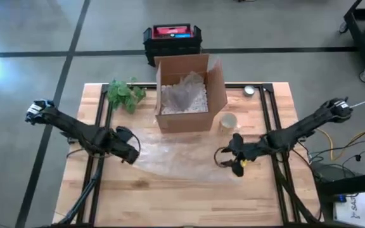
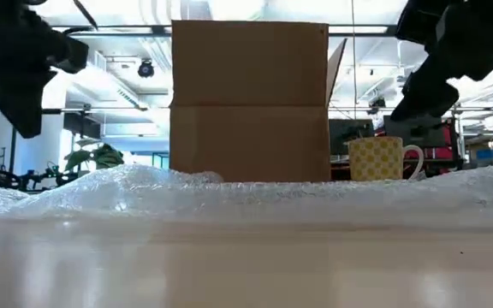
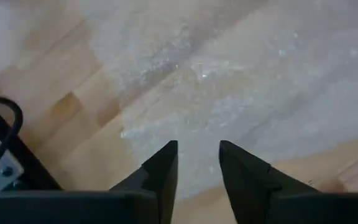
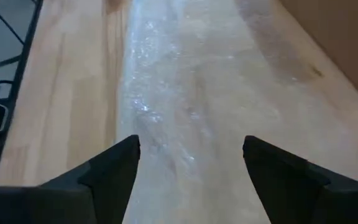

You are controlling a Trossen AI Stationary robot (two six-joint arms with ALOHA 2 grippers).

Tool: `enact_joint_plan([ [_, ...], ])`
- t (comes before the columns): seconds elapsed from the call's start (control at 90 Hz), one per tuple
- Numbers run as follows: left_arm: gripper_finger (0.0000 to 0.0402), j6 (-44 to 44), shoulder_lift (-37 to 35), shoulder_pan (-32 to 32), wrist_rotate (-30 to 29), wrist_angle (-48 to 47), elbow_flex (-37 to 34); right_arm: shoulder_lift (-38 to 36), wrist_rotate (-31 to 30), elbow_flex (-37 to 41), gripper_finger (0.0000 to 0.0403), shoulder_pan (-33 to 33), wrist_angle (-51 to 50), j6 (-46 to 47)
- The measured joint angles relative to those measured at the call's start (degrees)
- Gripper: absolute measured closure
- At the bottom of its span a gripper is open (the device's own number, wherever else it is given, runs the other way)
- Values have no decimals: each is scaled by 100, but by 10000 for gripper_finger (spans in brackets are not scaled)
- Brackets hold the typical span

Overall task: Wrap mug
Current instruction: Wrap the yellow mug with a bubble wrap

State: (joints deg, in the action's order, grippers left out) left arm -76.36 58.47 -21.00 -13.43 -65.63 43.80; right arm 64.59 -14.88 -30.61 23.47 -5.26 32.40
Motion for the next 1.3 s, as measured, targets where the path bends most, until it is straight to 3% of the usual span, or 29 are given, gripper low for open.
enact_joint_plan([
  [0.244,184,84,-617,536,399,286,-625,1447,-180,-49,158,135,1213,-370],
  [0.478,174,331,-62,617,801,534,-858,2314,-174,-172,177,133,1589,-781],
  [0.744,203,737,914,621,897,606,-886,2507,-167,-251,191,133,1663,-944],
  [0.878,228,1160,1050,626,1405,1611,-905,2460,-168,-264,191,142,1677,-947],
  [1.033,284,1454,954,621,1715,2259,-891,2457,-168,-264,184,142,1669,-948],
  [1.2,381,1464,673,610,1716,2282,-791,2448,-165,-264,176,142,1670,-949],
  [1.3,388,1404,537,610,1654,2367,-754,2446,-165,-264,173,142,1668,-951],
])
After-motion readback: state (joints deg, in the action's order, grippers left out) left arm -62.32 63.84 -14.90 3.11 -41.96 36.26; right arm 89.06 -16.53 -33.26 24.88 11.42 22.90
